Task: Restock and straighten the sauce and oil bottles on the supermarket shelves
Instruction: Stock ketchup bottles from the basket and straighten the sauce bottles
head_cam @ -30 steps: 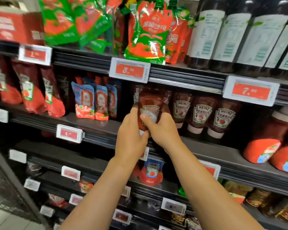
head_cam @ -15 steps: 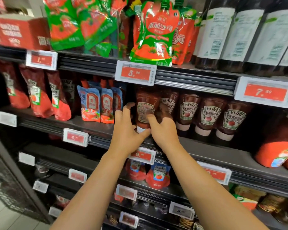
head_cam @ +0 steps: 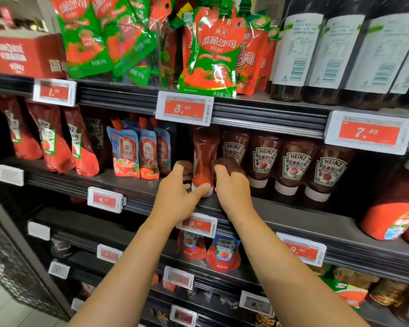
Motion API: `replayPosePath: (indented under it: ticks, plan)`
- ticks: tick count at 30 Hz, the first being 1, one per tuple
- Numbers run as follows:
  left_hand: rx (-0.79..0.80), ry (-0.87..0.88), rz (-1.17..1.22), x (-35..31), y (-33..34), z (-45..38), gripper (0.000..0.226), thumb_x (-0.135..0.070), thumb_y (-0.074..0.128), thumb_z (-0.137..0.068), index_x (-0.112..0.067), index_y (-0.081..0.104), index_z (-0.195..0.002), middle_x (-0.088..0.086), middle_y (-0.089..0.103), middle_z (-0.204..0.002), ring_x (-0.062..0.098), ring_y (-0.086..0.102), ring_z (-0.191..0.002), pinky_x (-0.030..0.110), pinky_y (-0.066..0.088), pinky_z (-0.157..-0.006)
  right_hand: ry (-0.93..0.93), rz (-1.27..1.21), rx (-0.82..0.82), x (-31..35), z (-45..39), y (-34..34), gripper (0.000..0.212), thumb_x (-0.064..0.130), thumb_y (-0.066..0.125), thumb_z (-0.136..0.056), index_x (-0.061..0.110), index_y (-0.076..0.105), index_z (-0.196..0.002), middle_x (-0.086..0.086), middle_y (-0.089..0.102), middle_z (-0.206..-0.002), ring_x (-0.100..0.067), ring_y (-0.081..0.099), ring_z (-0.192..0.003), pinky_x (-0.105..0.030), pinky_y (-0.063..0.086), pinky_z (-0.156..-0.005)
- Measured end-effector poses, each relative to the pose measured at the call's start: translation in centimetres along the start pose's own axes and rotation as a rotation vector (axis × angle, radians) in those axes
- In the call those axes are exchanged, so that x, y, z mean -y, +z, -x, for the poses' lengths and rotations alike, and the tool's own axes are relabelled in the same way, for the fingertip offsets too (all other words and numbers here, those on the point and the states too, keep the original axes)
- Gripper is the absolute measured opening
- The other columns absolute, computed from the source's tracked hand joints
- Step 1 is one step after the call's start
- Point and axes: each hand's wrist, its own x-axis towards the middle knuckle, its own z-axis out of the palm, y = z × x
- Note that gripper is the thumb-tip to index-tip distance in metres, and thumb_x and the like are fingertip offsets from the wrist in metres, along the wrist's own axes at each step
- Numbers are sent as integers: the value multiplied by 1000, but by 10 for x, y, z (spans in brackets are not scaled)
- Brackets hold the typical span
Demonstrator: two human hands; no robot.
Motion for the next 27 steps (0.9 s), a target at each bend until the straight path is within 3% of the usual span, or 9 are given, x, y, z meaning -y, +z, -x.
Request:
replayPosePath:
  ticks: [3, 6, 8, 11, 13, 16, 19, 21, 27]
  plan:
    - [119, -82, 112, 0, -12, -4, 41, -36, 77, -83, -45, 56, -116, -23, 70, -112, -4, 68, -101, 22, 52, -87, 38, 25, 58, 2, 0, 1, 55, 64, 47, -68, 14, 69, -73, 1, 72, -78, -17, 65, -78, -36, 51, -73]
    - [251, -112, 146, -2, -25, -14, 41, -25, 75, -89, -49, 55, -116, -24, 69, -118, -3, 65, -111, 26, 49, -95, 55, 12, 110, 1, -1, 1, 52, 67, 52, -70, 20, 73, -78, 4, 74, -82, -16, 67, -82, -36, 50, -74]
    - [322, -144, 198, -2, -32, -20, 42, -16, 72, -93, -45, 55, -118, -25, 70, -118, -3, 64, -113, 21, 49, -95, 46, 46, 121, 0, -2, 2, 53, 71, 54, -70, 23, 74, -81, 7, 74, -83, -12, 67, -82, -35, 51, -74]
    - [370, -175, 266, -1, -36, -23, 42, -7, 64, -97, -41, 56, -121, -27, 71, -113, -8, 64, -109, 6, 50, -79, -14, 84, 118, -2, -3, 4, 48, 69, 59, -72, 28, 74, -93, 13, 74, -87, -6, 67, -85, -31, 52, -76]
    - [340, -176, 248, 0, -35, -23, 41, -6, 59, -100, -39, 57, -124, -23, 70, -117, -6, 64, -112, 11, 52, -86, -51, 104, 127, -3, -3, 4, 43, 66, 63, -73, 38, 71, -103, 17, 73, -93, -3, 67, -91, -28, 51, -78]
    - [234, -116, 197, 4, -31, -20, 41, -8, 61, -99, -39, 55, -126, -17, 69, -123, 1, 65, -114, 24, 50, -98, -125, 169, 127, -3, -2, 3, 28, 66, 66, -74, 51, 66, -98, 20, 70, -97, -3, 66, -95, -21, 51, -77]
    - [237, -59, 110, 1, -24, -16, 53, -25, 79, -85, -47, 48, -122, -21, 69, -117, -6, 65, -108, 14, 54, -88, -186, 204, 98, -3, -1, 3, 42, 57, 72, -82, 36, 62, -117, 19, 66, -102, -3, 63, -94, -12, 46, -73]
    - [190, 14, -83, -2, -17, -16, 55, -33, 84, -76, -44, 48, -115, -20, 68, -105, -6, 66, -97, 10, 54, -77, -184, 224, 94, -4, -3, 2, 45, 53, 73, -85, 30, 62, -121, 14, 68, -104, -7, 65, -95, -16, 47, -72]
    - [32, 7, -363, -4, -3, -20, 27, -29, 77, -84, -21, 55, -96, -3, 61, -89, 10, 60, -79, 15, 41, -58, -181, 294, 97, -5, -8, 4, 49, 50, 72, -88, 25, 60, -129, 1, 71, -118, -19, 65, -105, -30, 52, -86]
